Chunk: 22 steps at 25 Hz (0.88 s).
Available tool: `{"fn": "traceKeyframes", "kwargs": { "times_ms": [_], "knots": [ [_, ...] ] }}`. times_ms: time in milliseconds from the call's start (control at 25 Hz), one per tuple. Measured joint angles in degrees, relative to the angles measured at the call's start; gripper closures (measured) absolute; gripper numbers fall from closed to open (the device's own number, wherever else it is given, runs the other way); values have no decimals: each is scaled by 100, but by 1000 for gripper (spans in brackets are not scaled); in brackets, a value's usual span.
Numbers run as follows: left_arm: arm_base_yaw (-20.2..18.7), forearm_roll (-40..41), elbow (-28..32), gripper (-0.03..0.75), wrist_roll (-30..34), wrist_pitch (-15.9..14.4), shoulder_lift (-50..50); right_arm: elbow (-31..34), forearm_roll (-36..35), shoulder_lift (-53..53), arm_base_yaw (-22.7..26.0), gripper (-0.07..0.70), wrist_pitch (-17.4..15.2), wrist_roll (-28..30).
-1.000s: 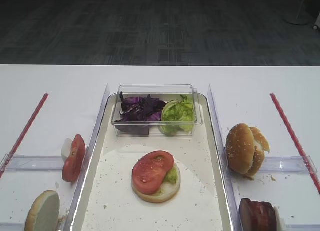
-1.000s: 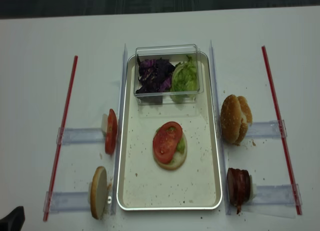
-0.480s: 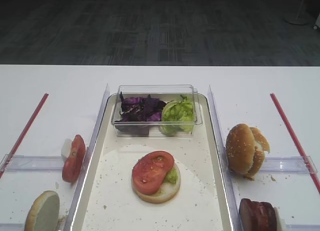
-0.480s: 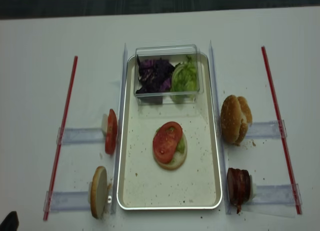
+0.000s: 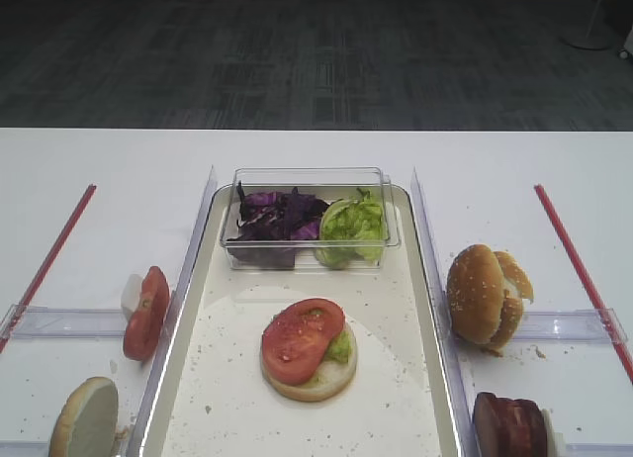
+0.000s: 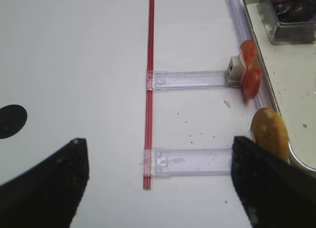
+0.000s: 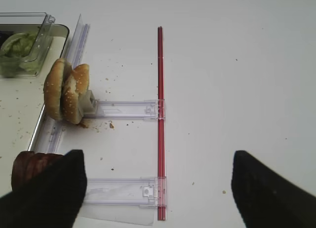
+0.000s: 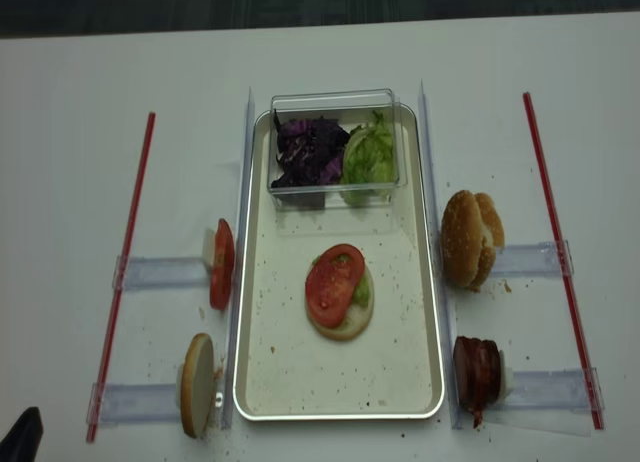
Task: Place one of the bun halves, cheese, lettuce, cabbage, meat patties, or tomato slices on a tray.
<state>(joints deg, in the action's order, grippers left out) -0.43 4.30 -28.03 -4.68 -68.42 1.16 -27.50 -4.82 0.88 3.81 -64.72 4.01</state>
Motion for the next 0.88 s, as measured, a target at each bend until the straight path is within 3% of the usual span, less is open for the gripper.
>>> {"fn": "traceKeyframes", "kwargs": {
  "times_ms": [880],
  "knots": [
    [0,-14,0,171,24,0,0,0,0,0,0,16,0,0]
  ]
}}
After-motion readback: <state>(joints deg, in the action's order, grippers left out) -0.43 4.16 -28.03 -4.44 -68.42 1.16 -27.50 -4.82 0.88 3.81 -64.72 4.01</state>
